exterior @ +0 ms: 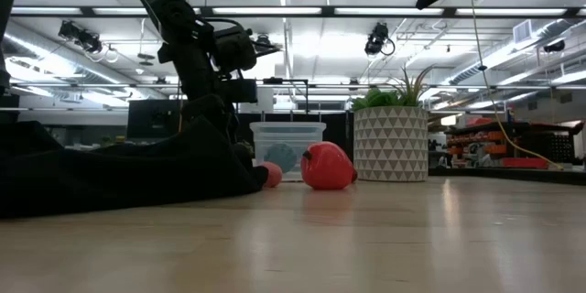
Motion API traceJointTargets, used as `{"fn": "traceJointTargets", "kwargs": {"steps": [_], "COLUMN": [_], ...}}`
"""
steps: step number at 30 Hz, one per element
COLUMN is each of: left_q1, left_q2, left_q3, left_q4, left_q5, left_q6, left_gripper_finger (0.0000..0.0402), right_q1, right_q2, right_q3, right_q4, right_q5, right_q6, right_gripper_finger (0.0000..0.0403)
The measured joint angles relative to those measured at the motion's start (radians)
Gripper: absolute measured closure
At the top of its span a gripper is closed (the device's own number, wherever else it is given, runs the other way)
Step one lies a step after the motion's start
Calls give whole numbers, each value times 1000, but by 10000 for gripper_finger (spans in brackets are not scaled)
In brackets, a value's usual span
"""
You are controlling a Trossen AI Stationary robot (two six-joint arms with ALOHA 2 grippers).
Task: Pick and placing Produce into tupperware
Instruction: Put the onion into the transparent bin
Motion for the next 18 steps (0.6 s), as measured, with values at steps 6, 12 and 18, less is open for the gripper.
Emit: {"fn": "traceJointTargets", "kwargs": {"steps": [6,12,18], "left_q1": [0,2,13], "left_q2": [0,-10,-80], "left_q3": [0,1,1], "left_q4": [0,-6,-13], "left_q5": [0,-1,-29], "left_q6": [-7,-8,-6], "left_gripper_finger": [124,125,125], "right_q1": [0,0,0], "right_q2": [0,0,0], "right_q3": [0,0,0], "right_q4": [0,0,0], "right_q5": [0,0,0], "right_q6": [0,0,0], "right_gripper_finger": [387,387,387]}}
